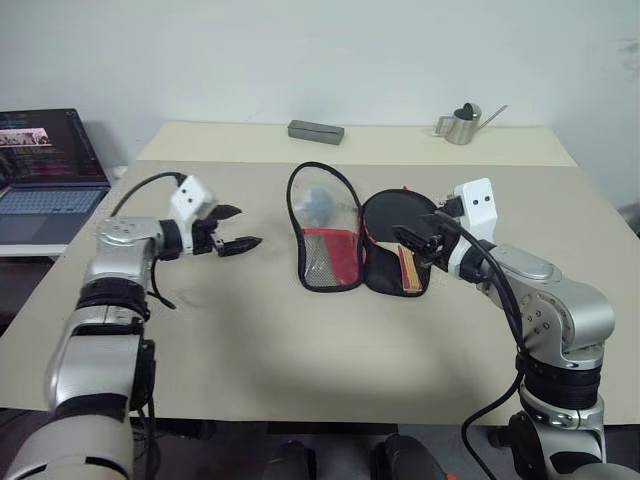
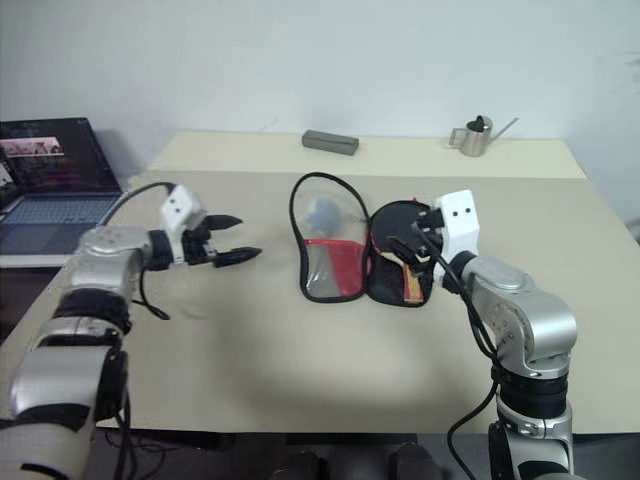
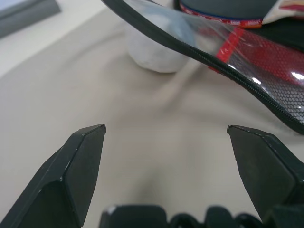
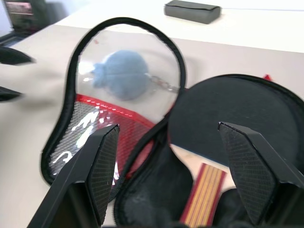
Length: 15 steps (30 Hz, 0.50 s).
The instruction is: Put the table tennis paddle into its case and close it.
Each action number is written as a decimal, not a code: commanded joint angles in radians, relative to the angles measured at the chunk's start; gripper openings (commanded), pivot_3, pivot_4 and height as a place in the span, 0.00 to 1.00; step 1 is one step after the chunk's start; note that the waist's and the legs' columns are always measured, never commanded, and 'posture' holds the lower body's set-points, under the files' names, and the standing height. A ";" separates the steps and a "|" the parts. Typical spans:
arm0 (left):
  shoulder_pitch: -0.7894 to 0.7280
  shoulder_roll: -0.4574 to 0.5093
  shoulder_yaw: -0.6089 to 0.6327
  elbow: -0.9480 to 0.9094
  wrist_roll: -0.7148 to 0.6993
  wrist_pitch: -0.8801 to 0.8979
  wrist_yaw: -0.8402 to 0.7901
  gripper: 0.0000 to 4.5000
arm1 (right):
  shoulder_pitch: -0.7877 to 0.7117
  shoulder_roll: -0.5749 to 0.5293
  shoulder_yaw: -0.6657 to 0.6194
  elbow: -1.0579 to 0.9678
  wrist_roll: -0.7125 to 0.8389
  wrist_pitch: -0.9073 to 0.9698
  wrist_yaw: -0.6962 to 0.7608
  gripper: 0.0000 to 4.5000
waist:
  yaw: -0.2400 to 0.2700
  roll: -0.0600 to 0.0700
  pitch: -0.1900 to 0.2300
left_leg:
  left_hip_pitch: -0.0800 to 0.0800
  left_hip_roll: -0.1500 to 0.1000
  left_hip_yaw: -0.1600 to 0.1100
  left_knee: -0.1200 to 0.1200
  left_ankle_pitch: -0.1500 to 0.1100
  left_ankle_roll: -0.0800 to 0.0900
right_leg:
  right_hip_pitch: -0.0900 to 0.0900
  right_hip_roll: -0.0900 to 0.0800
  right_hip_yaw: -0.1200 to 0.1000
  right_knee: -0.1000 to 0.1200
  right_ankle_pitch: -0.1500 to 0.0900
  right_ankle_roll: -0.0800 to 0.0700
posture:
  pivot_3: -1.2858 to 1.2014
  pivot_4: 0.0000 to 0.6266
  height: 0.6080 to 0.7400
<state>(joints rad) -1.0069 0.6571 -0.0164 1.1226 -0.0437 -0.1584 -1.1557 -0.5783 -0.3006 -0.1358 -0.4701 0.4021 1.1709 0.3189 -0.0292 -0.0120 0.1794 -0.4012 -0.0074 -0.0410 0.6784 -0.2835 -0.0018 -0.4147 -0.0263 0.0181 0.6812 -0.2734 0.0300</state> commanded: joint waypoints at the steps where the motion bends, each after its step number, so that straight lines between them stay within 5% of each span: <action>1: -0.073 -0.042 -0.017 0.068 0.045 -0.052 0.047 1.00 | 0.006 -0.063 -0.002 -0.068 0.052 -0.009 0.062 0.81 | 0.001 0.000 0.000 | 0.000 0.000 0.000 0.000 0.000 0.000 | 0.000 0.000 0.000 0.000 0.000 0.000 | 0.52 0.24 1.00; 15: -0.183 -0.148 -0.045 0.188 0.163 -0.068 0.157 1.00 | 0.151 -0.378 -0.038 -0.157 0.159 -0.009 0.242 0.81 | -0.002 -0.002 0.001 | 0.000 0.000 0.000 0.000 0.000 0.000 | 0.000 0.001 0.000 0.000 0.000 0.000 | 0.52 0.24 1.00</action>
<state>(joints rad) -1.1509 0.5126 -0.0658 1.3100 0.1100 -0.2099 -1.0159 -0.4370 -0.6588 -0.1387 -0.5802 0.5363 1.1683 0.5473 -0.0312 -0.0143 0.1807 -0.4017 -0.0072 -0.0413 0.6786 -0.2836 -0.0016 -0.4146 -0.0258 0.0178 0.6811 -0.2734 0.0301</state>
